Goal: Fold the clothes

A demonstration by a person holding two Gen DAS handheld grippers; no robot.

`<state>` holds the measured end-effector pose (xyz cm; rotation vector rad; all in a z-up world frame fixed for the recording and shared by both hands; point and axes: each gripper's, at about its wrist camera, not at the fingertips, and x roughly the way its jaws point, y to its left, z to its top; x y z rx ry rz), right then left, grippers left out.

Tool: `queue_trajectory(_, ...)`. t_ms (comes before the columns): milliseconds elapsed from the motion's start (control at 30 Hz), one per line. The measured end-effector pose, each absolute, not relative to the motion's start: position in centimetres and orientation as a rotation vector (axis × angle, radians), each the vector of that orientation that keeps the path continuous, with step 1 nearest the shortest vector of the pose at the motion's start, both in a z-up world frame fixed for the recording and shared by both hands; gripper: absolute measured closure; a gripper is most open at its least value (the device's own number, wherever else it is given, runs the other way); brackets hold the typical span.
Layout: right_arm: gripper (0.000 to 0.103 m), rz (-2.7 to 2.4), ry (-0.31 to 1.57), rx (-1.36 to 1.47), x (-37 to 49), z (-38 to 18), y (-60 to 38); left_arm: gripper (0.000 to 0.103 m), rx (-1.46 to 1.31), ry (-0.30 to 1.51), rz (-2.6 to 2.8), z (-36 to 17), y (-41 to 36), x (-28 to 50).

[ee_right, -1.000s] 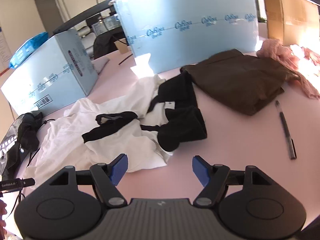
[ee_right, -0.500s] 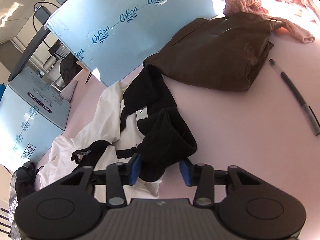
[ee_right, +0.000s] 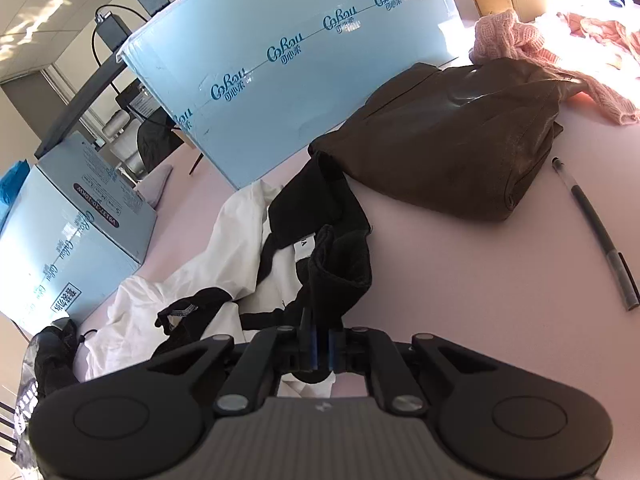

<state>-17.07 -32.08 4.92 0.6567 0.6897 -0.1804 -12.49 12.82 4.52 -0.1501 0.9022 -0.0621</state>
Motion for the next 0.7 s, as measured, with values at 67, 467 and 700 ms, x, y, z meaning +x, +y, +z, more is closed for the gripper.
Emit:
queue_trajectory(67,0.098,-0.193,0.676,0.650,-17.9,5.9,-32.3,0.096,-0.172,0.914,-0.073,5.2,13.4,-12.7)
queue_trajectory(467,0.098,-0.270,0.749,0.783,-23.5,9.0,-32.8,0.096,-0.304,1.106,-0.149,8.6,17.0,-13.8)
queue_trajectory(700,0.098,-0.210,0.738,0.689,-19.7,12.3,-32.3,0.096,-0.207,1.017,-0.215,12.2,15.6,-8.1)
